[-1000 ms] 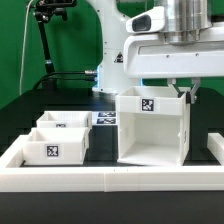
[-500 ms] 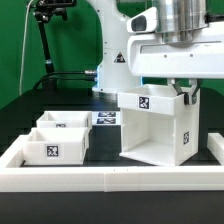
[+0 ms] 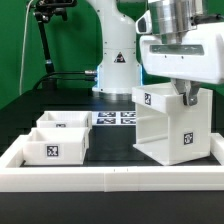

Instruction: Assemble drawer

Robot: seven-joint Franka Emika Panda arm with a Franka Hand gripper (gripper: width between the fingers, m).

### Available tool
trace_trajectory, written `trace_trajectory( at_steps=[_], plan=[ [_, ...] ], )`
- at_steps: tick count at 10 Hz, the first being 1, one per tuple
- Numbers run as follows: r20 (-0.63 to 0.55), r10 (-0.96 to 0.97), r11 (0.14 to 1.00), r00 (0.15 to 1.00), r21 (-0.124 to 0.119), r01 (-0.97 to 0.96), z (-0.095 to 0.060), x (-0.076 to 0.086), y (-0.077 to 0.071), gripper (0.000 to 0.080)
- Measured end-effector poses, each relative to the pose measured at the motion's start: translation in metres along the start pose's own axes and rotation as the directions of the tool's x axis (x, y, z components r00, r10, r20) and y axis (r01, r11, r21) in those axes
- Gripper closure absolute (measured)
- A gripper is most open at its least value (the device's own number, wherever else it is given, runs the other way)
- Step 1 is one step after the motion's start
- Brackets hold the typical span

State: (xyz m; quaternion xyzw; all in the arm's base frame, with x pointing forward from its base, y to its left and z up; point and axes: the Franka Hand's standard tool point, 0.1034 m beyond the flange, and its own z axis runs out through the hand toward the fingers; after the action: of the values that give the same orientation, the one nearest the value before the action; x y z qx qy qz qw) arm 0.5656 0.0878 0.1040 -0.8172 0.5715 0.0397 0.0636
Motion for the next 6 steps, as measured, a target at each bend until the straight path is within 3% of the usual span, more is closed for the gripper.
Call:
trace_trajectory(
  at_steps=[2, 6],
  plan=[
    [0.016, 0.195, 0.98, 0.981, -0.031, -0.194, -0.001, -0.0011, 0.0021, 0.0762],
    [0.022, 0.181, 0.983, 0.983, -0.029, -0.18, 0.0006, -0.0035, 0.0024, 0.0762]
  ],
)
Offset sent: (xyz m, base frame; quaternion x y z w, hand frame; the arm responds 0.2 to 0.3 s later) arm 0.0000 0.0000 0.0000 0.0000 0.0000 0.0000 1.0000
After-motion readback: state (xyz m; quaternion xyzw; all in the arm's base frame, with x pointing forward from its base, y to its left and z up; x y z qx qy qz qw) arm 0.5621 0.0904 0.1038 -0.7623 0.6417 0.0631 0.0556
